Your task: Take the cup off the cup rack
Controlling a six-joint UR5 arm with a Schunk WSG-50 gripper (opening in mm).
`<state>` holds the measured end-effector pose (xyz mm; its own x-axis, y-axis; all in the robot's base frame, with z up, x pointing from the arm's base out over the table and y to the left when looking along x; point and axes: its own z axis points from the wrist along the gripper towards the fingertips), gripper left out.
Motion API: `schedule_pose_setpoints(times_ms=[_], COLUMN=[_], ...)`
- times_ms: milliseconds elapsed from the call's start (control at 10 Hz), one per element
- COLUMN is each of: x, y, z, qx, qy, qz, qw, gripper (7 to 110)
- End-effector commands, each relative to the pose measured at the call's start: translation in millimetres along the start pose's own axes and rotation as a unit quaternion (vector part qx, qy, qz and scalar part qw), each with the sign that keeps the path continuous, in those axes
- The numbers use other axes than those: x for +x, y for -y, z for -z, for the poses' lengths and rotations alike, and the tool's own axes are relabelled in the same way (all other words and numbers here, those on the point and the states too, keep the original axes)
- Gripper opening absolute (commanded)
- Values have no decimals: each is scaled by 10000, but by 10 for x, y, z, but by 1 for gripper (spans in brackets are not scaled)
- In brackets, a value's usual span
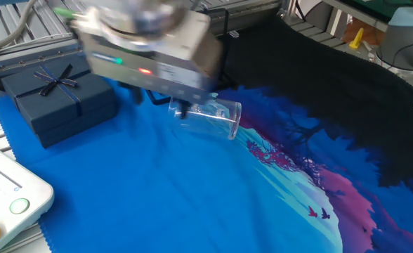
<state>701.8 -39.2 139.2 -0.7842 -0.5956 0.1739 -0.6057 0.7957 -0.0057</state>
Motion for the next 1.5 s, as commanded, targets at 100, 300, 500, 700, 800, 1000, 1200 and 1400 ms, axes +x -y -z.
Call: schedule_pose_setpoints(times_ms=[100,300,500,700,800,1000,1200,1400], x=[-94,69,-74,-176,-84,296,799,823], y=[-105,-6,-87,-603,-521,-12,362,234], z=[197,170,192,345,305,-49,-202,-386], qx=[-813,-631,-842,-1907,-1855,-1742,-1004,-1152], qy=[558,158,398,530,448,34,-800,-700], qz=[-98,-1263,-1543,-1103,-683,-349,-147,-91], qw=[9951,9899,9836,9740,9793,9841,9916,9908], gripper=[66,66,66,66,66,66,66,66])
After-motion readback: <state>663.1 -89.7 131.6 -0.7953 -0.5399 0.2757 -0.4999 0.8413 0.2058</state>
